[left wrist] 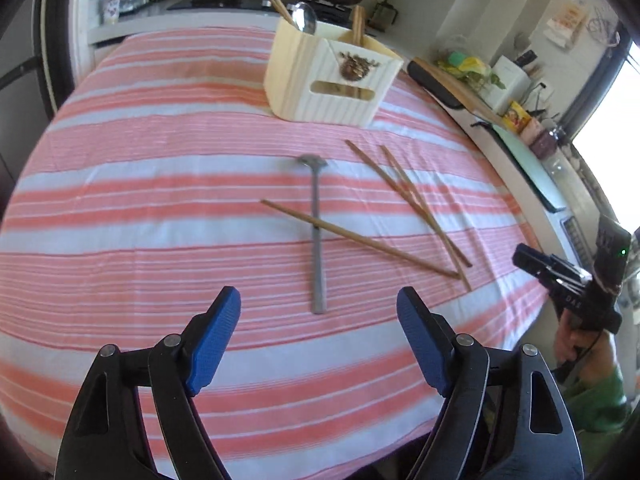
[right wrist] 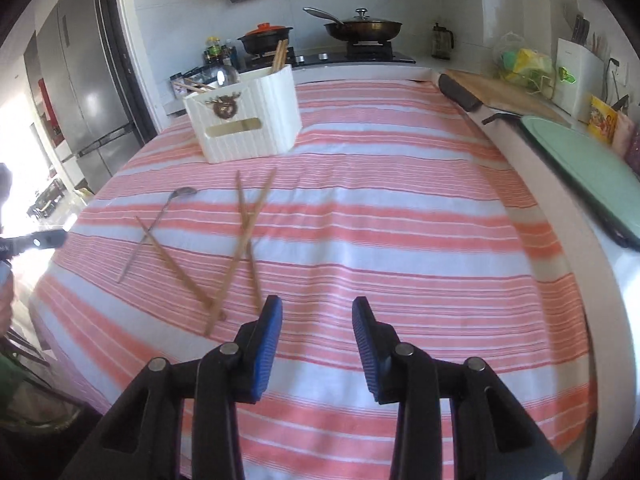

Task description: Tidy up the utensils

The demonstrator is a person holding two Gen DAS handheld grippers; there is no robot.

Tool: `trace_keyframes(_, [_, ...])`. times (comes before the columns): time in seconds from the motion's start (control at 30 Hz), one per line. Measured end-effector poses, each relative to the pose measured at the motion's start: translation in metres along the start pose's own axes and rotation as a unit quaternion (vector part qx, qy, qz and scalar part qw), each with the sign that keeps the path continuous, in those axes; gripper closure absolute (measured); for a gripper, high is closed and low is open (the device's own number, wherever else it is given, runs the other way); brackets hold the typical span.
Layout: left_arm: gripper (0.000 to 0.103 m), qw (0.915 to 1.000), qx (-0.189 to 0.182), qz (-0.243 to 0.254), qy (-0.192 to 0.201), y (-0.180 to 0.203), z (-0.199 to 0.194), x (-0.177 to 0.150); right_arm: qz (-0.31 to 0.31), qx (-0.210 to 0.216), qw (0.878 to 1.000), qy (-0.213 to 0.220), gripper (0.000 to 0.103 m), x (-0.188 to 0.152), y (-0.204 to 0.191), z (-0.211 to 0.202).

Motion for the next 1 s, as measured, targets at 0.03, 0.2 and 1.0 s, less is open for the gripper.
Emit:
trace_keyframes(0.03, [0.022, 1.0000, -0.003, -0.003, 0.001, 0.004, 0.004, -0.002, -0.003, 0.016, 1.000, -0.003, 0.066, 0.002, -0.012, 0.004])
trace_keyframes(0.2, [0.024, 0.9997, 0.010, -0.024, -0.002, -0.001, 0.017, -0.015, -0.115, 0.079, 0.990, -0.031, 0.066, 0.004, -0.091, 0.031])
trace_keyframes(1.0, [0.035, 0.9830, 0.162, 0.085, 0.011, 0.010, 0.083, 0.008, 0.184, 0.130, 0.971, -0.079, 0.093, -0.004, -0.038, 0.091])
Point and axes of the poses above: each gripper's, at about its wrist camera, not at the fingertips, and z roughly the way its jaws point, y to its right, x to its top, the point moved 5 cm from there along z, roughly the way its jaws point, and after that the axes turned 4 degrees about -z, right-handed, at the moved point
